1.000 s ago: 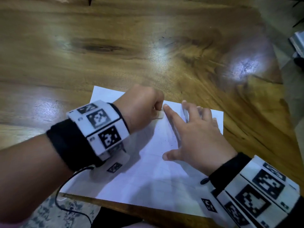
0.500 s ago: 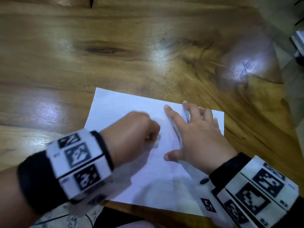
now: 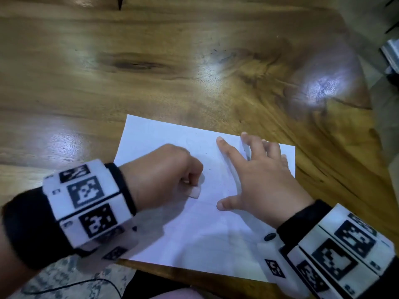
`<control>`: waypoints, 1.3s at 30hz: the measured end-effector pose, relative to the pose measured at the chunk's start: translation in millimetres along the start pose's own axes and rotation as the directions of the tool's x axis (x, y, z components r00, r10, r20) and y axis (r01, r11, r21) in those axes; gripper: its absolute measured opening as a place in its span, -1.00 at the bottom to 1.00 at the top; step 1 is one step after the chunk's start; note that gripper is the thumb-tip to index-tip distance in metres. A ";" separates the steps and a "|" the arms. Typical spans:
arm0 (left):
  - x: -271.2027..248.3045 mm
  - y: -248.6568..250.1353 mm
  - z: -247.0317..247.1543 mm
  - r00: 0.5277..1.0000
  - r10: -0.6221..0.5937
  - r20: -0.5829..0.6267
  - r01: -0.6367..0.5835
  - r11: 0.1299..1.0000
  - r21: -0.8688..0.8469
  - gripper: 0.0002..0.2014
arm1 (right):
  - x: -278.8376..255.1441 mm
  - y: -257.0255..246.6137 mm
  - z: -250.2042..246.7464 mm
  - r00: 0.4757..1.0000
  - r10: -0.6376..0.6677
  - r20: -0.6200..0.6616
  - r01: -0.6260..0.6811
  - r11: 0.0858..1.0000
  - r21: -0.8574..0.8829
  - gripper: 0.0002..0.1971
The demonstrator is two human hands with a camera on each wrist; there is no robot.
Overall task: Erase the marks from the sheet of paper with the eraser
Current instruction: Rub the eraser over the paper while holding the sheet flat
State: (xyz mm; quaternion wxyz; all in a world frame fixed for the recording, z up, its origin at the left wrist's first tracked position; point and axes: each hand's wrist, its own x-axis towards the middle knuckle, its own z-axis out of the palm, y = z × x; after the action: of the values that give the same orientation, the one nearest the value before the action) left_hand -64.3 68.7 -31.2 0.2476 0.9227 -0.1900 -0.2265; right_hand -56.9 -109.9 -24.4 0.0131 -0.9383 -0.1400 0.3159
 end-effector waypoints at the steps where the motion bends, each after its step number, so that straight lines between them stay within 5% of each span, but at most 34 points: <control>1: 7.9 -0.8 -5.1 0.999 -0.013 -0.043 0.013 1.000 0.017 -0.95 | 0.0 0.0 -0.1 1.000 0.001 0.002 -0.001 1.000 0.000 0.16; 6: 30.7 -3.5 -16.7 0.974 -0.065 -0.215 0.071 0.997 0.019 -0.96 | 1.4 0.2 0.5 1.000 0.004 0.001 -0.004 1.000 0.005 0.16; 11: -7.5 -6.7 0.9 1.000 -0.016 0.005 0.016 1.000 -0.006 -0.91 | 0.3 0.0 -0.2 1.000 0.000 -0.002 0.000 1.000 0.011 0.17; 18: 29.8 -2.4 -14.9 0.977 -0.064 -0.201 0.066 0.998 0.000 -0.96 | 2.6 0.5 1.8 1.000 0.000 -0.007 0.000 1.000 -0.004 0.17; 21: 0.3 -2.5 1.7 0.993 0.028 -0.112 -0.029 1.000 -0.004 -0.83 | 1.4 0.5 1.1 1.000 -0.007 -0.014 0.008 1.000 0.020 0.16; 24: -15.3 -3.2 13.1 0.999 0.012 -0.035 -0.012 1.000 -0.021 -0.90 | -0.6 -0.9 -0.8 1.000 -0.011 -0.010 0.011 1.000 0.022 0.17; 36: -10.6 -2.5 -1.0 0.994 -0.108 -0.027 0.106 0.991 -0.079 -0.94 | 11.5 -20.2 -1.1 0.969 -0.196 -0.152 0.208 0.976 0.070 0.10; 39: 15.8 -11.0 -26.3 0.965 -0.210 -0.160 0.188 0.972 -0.140 -0.93 | 10.7 -19.7 -0.9 0.972 -0.185 -0.145 0.195 0.979 0.057 0.11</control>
State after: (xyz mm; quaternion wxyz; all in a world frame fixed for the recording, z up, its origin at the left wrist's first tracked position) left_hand -35.2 80.0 -21.9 0.2960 0.9361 -0.0596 -0.1805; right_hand -53.2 -88.0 -27.8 0.0864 -0.9393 -0.2164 0.2519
